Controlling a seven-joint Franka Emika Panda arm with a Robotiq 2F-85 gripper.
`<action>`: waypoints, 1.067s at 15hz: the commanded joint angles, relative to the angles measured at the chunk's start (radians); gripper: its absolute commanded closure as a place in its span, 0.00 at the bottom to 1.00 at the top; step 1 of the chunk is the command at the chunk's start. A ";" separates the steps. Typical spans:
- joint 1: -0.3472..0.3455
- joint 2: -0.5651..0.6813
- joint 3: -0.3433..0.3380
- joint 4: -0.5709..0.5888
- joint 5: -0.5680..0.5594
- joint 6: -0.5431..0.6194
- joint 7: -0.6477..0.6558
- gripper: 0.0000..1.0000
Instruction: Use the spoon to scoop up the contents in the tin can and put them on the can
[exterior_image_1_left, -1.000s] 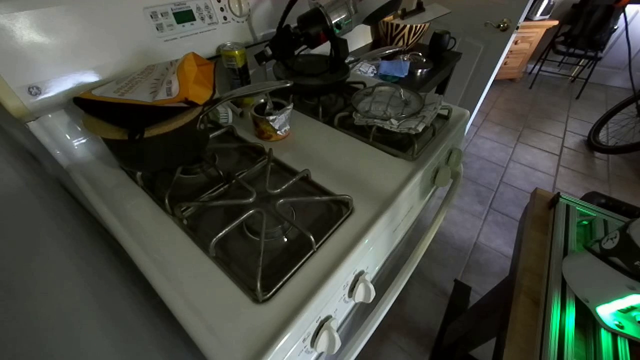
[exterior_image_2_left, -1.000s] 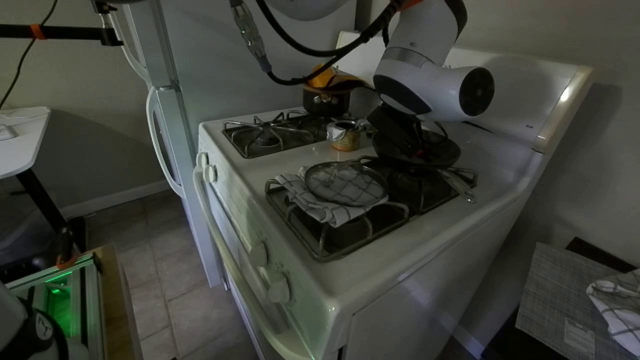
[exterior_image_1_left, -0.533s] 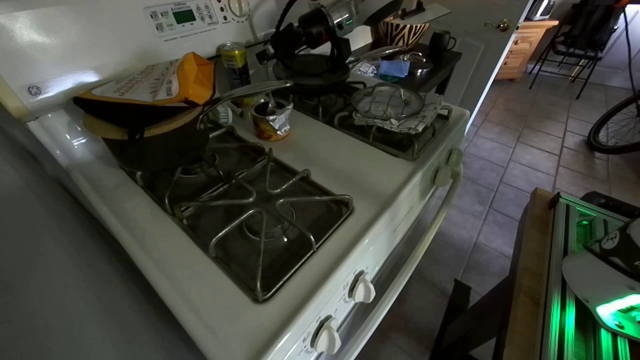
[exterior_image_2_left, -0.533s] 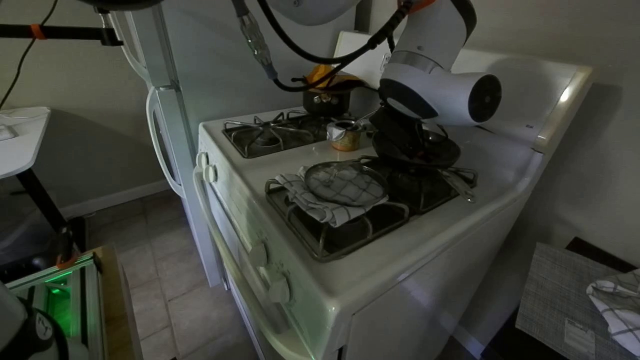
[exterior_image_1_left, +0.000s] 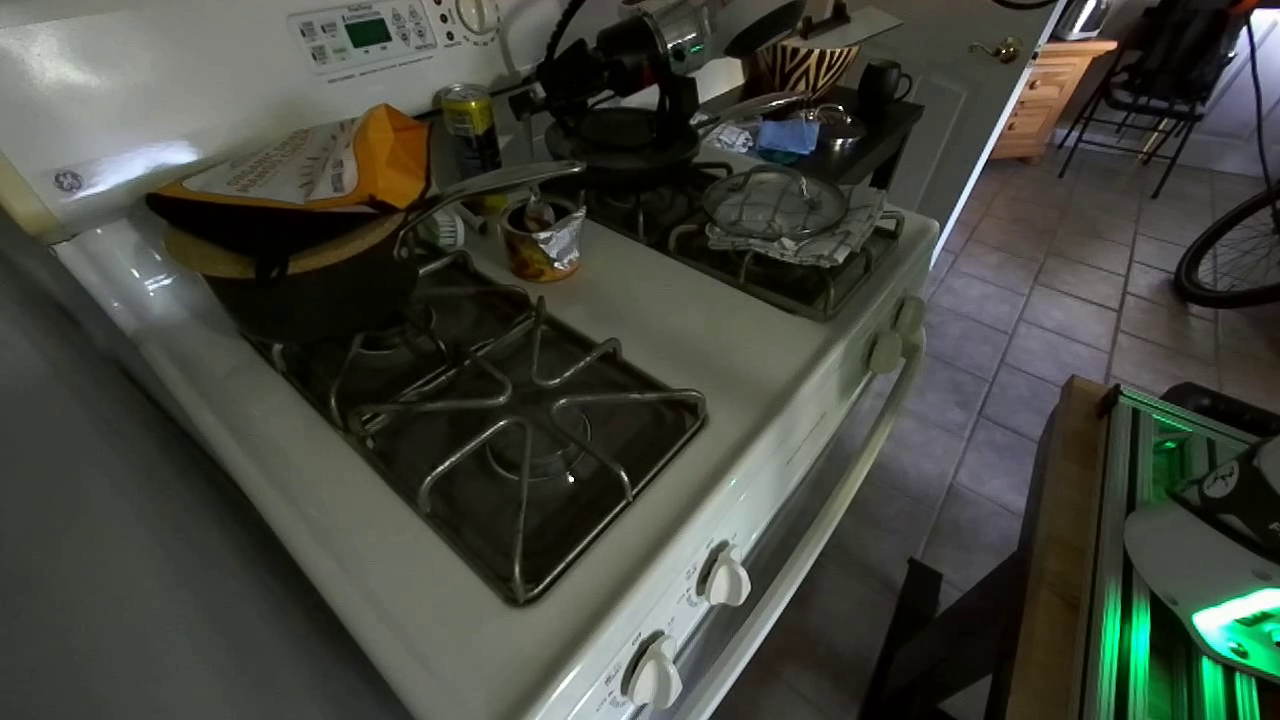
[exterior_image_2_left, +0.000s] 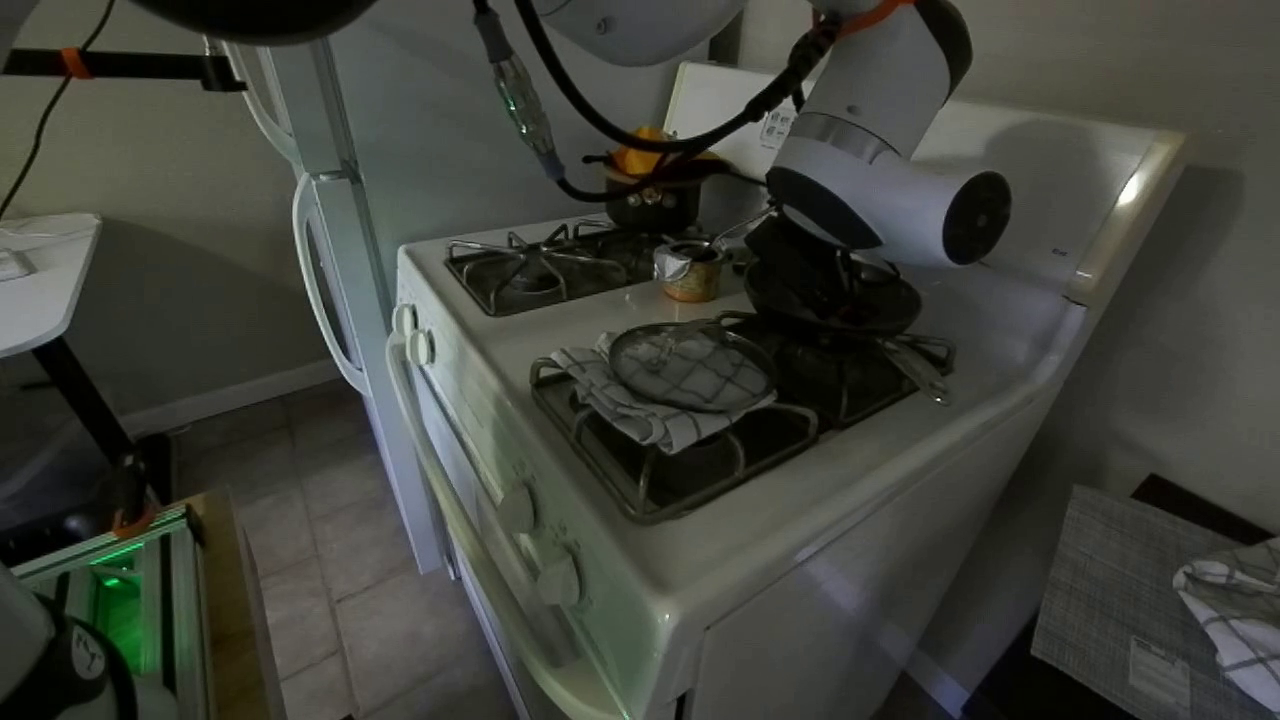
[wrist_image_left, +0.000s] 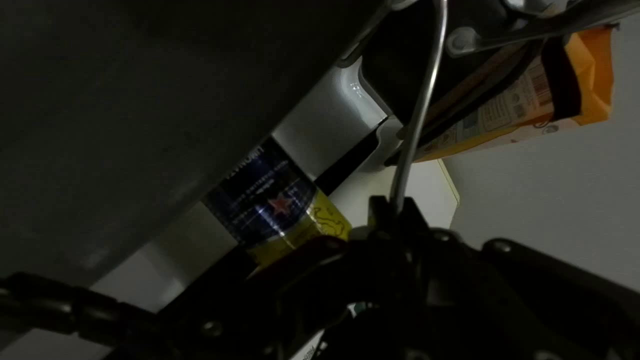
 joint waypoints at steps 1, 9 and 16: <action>0.003 0.034 -0.020 0.025 0.055 -0.049 -0.005 0.98; -0.014 0.044 -0.047 0.025 0.103 -0.144 0.012 0.98; -0.049 0.013 -0.089 0.002 0.154 -0.204 0.042 0.98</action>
